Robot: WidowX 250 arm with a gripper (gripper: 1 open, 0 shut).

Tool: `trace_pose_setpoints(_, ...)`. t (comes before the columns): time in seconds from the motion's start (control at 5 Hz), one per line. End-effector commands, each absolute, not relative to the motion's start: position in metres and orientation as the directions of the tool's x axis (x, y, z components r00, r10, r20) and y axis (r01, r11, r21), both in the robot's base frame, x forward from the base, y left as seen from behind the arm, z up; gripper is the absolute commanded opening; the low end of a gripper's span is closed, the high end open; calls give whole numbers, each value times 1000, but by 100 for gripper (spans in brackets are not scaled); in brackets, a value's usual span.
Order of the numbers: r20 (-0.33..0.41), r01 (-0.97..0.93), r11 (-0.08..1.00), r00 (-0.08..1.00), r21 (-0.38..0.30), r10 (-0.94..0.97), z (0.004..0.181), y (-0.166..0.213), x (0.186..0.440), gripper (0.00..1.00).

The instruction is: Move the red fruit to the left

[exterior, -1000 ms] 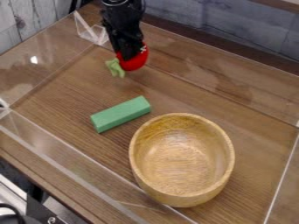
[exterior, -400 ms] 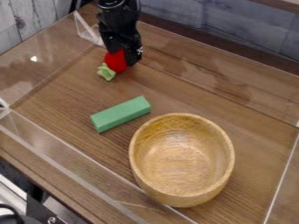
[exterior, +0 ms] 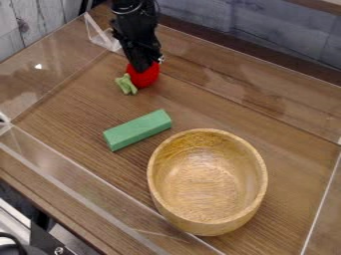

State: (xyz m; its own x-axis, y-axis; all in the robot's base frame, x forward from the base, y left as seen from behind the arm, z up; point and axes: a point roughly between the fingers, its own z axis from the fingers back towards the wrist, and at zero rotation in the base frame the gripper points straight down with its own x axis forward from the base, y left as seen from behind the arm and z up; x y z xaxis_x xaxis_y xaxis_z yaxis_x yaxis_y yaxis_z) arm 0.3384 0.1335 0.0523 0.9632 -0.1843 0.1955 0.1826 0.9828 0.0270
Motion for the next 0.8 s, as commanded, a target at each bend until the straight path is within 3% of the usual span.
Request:
trace_pose_setpoints(0.0,240,162,986,957,25,-163,66,138,340,100)
trace_pose_setpoints(0.2,246,155,988,958,-1,-150,67,137,338,100)
trace_pose_setpoints(0.4,252,141,990,959,-16,-132,67,137,338,0)
trace_pose_setpoints(0.6,258,130,991,959,-28,-118,70,135,337,0)
